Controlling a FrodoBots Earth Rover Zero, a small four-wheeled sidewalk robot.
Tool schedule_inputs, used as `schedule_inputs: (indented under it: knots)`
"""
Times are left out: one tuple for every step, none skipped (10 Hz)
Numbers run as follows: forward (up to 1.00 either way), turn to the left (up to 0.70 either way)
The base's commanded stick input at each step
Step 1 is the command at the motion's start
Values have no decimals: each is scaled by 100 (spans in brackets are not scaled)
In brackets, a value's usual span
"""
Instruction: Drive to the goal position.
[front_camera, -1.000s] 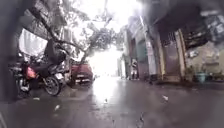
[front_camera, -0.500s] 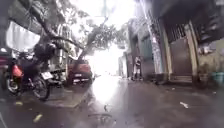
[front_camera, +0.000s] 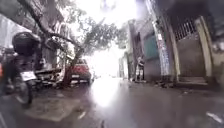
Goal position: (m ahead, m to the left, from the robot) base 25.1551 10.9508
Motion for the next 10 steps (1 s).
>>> schedule_inputs:
  knots:
    - [99, 0]
    - [99, 0]
    - [99, 0]
    - [99, 0]
    - [99, 0]
    - [99, 0]
    - [99, 0]
    - [99, 0]
    - [99, 0]
    - [99, 0]
